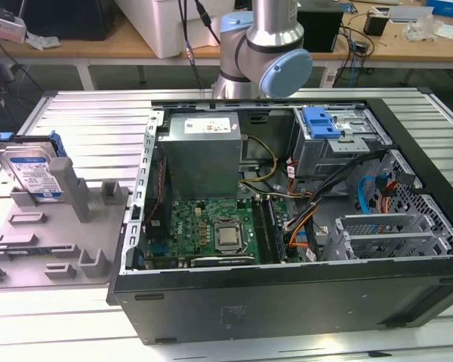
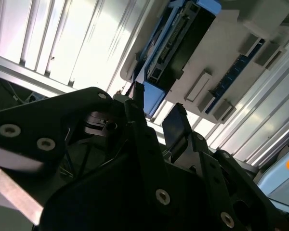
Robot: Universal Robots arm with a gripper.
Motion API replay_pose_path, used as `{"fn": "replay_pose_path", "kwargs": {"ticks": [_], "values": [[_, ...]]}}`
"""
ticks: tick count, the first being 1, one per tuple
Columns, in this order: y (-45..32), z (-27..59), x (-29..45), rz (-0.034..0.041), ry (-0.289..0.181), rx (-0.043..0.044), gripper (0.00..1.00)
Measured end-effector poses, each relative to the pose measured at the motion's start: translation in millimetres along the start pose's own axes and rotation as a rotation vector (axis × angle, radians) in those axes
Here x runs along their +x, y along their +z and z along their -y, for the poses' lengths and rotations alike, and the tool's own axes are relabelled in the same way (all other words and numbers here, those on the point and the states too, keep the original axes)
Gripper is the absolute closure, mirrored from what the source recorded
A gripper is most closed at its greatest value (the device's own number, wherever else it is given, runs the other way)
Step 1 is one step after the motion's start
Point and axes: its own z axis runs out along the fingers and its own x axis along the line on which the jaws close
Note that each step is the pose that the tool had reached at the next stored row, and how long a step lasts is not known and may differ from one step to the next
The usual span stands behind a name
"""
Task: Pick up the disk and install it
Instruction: 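Pick up the disk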
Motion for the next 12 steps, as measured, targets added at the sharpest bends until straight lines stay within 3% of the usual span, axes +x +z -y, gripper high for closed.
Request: {"fn": "replay_pose_path", "kwargs": {"ticks": [12], "values": [[8.2,-0.7,-0.3,0.0000,0.000,0.0001,0.56]]}}
